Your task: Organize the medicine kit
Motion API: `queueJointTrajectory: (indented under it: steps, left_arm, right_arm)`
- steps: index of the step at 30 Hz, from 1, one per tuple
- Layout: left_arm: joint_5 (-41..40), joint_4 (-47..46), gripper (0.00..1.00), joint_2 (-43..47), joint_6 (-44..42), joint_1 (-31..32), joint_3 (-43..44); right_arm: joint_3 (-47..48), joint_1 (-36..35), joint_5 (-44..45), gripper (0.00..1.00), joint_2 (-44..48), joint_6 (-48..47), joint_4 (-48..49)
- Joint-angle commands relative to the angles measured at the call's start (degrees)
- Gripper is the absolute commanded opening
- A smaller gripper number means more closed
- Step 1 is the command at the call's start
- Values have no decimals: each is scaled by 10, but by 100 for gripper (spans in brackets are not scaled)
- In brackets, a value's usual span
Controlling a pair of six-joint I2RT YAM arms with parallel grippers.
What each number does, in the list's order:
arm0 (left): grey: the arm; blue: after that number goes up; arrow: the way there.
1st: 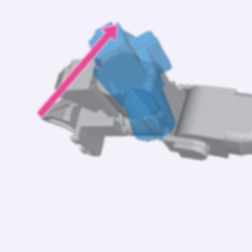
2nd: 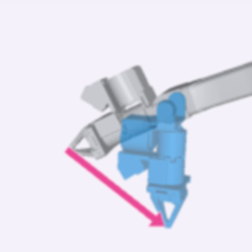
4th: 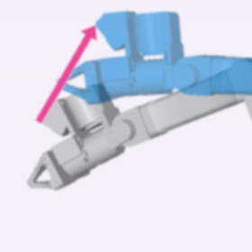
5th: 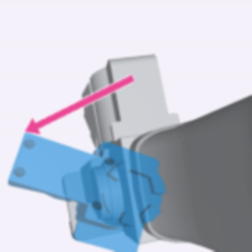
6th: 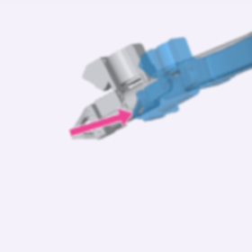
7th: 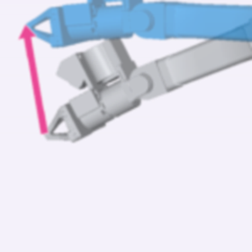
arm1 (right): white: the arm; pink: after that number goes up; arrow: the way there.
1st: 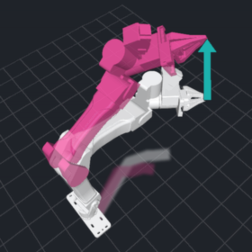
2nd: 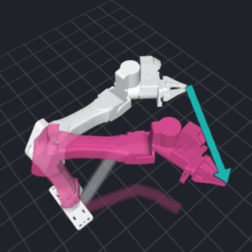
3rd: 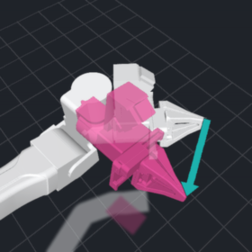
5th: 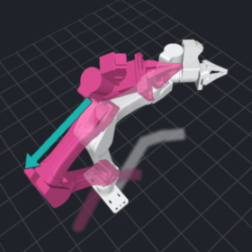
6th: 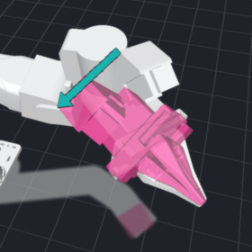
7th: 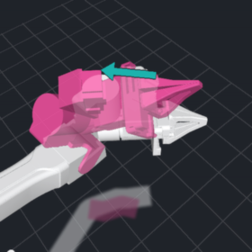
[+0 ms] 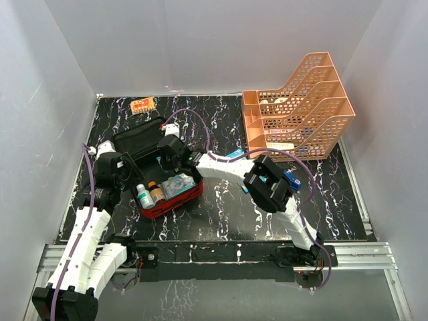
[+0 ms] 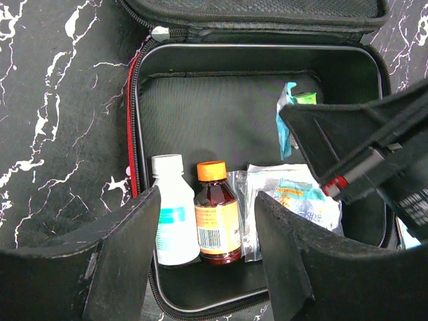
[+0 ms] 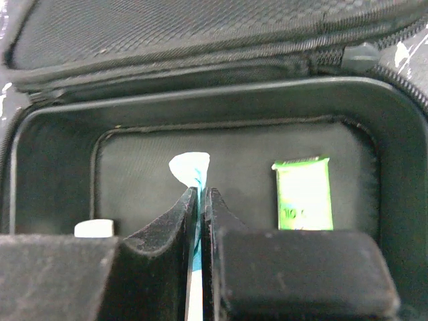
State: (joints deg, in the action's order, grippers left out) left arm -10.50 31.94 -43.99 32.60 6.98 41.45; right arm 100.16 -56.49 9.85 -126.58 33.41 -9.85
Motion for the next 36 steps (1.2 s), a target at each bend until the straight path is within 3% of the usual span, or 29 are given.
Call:
queueJointTrajectory:
  steps: [1, 14, 19, 25, 36]
  left_arm:
    - [2, 1, 57, 7, -4, 2, 0]
    - [1, 0, 57, 4, -5, 2, 0]
    - [0, 0, 57, 4, -7, 2, 0]
    - [0, 0, 57, 3, -6, 2, 0]
    - [0, 0, 57, 3, -5, 2, 1]
  right_arm:
    - [77, 6, 64, 5, -21, -58, 3]
    - [81, 6, 67, 6, -69, -51, -20]
    - [84, 6, 64, 12, -75, -49, -29]
    - [90, 6, 70, 18, -58, -48, -33]
    - [61, 8, 71, 19, 41, -54, -28]
